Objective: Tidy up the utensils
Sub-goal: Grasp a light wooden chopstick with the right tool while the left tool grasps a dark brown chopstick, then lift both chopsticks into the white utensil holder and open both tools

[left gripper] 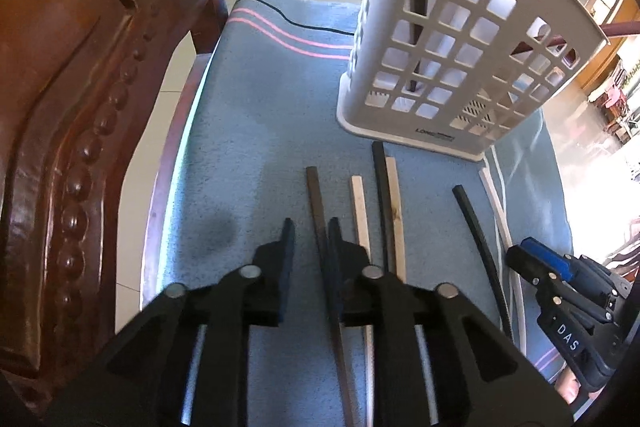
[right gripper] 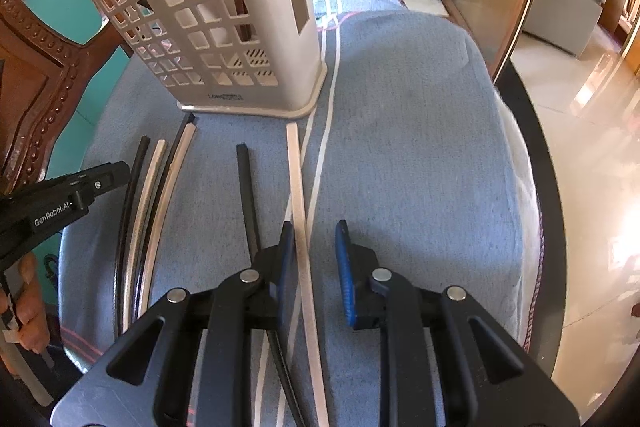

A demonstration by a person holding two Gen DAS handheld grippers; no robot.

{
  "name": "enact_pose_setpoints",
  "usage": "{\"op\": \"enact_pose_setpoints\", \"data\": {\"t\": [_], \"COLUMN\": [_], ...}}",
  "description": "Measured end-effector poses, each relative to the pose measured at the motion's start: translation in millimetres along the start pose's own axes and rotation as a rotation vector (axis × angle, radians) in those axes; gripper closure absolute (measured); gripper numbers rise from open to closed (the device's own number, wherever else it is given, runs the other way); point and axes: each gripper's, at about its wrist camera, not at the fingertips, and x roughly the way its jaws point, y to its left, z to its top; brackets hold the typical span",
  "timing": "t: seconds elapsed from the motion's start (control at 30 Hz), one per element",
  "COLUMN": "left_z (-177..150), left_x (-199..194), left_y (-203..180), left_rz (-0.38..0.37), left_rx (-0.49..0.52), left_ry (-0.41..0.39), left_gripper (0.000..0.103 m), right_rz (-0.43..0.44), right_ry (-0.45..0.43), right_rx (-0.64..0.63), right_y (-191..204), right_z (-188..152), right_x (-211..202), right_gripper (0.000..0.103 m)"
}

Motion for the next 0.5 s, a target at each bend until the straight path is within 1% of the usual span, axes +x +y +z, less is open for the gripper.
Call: {"op": "enact_pose_setpoints", "data": {"t": [0.07, 0.17, 0.23, 0.3, 0.4, 0.43, 0.47, 0.5], "left_z": [1.6, 3.3, 4.7, 5.6, 6.0, 8.0, 8.7, 9.1], "left_x": [2.1, 7.2, 17.3, 20.9, 23.4, 26.3, 26.7, 26.6], "left_y": [-3.4, -12.3, -15.9, -18.9, -21.8, -19.6, -19.6, -20.0], "left_rz": [0.016, 0.041, 0.056, 0.087, 0.091, 0.090, 0.089, 0.089], "left_rx": [0.006, 0.018, 0.027, 0.045, 0.044, 0.044, 0.046, 0.052], "left_ry": [-0.004, 0.002, 0.016, 0.003, -0.006, -0.007, -0.009, -0.014], "left_gripper": [0.071, 0.067, 0.067, 0.066, 0.066, 0.068, 0.075, 0.079], "right_rz": [-0.013, -0.025, -0.039, -0.064, -0.083, -0.080, -0.064, -0.052], "right_ry": [-0.017, -0.025, -0.033, -0.043, -0.047, -0.047, -0.047, -0.045], "right_rx": [-0.018, -0.033, -0.058, -0.084, -0.110, -0.114, -0.120, -0.122], "right_y": [2.7, 6.1, 10.7, 15.5, 21.0, 21.6, 22.0, 22.4], "right_z": [3.0, 8.1, 11.5, 13.8, 14.1, 14.1, 14.2, 13.5], "right_x": [1.5, 8.3, 11.4, 14.2, 15.6, 15.6, 15.2, 15.0], "right_gripper": [0.081, 0.077, 0.075, 0.074, 0.075, 0.078, 0.089, 0.097]}}
